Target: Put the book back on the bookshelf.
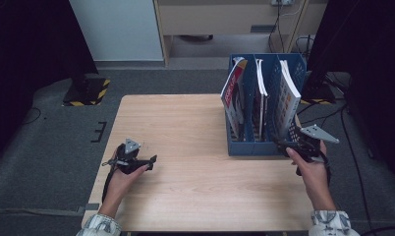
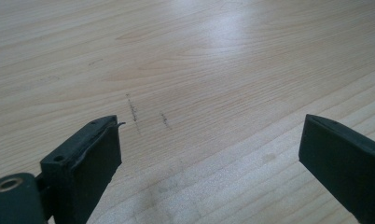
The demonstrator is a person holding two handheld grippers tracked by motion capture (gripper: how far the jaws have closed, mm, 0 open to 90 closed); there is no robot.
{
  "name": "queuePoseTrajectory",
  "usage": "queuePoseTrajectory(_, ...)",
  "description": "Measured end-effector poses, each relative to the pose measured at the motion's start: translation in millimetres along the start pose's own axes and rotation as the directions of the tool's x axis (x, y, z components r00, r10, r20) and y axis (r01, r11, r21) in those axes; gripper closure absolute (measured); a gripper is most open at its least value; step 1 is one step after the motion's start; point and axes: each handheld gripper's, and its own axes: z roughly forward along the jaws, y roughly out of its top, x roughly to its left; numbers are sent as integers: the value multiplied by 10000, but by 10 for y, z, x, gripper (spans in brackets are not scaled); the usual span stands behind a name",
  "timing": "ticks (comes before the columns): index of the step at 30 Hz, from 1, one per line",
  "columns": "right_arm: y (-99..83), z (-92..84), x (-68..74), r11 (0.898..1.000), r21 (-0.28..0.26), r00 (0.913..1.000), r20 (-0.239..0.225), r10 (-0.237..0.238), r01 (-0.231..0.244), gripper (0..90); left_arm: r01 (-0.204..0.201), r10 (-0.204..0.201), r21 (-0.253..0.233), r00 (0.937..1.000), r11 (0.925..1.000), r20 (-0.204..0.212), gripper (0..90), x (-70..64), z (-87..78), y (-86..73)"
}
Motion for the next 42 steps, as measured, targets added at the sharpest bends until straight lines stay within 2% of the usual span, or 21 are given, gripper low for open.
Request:
queuePoseTrajectory(9, -41, 0, 156, 9999, 78, 9993, -349, -93, 96, 57, -26, 26, 9, 10000, 10000, 15, 54, -9, 2, 2)
queuePoseTrajectory(21, -127, 44, 378, 9984, 455, 9961, -833, -286, 324, 57, -96, 96, 53, 9999, 9999, 74, 52, -32, 15, 3)
queuePoseTrajectory(33, -212, 115, 530, 9955, 762, 9921, -1163, -471, 562, 57, -167, 164, 177, 9998, 9997, 145, 51, -42, 33, -7)
queuePoseTrajectory(37, -224, 114, 607, 9925, 832, 9893, -1228, -786, 892, 57, -200, 198, 164, 9997, 9997, 130, 51, -43, 27, -4)
queuePoseTrajectory(42, -209, 88, 682, 9920, 711, 9860, -1376, -939, 1044, 57, -156, 155, 97, 9998, 9998, 115, 52, -33, 9, 1)
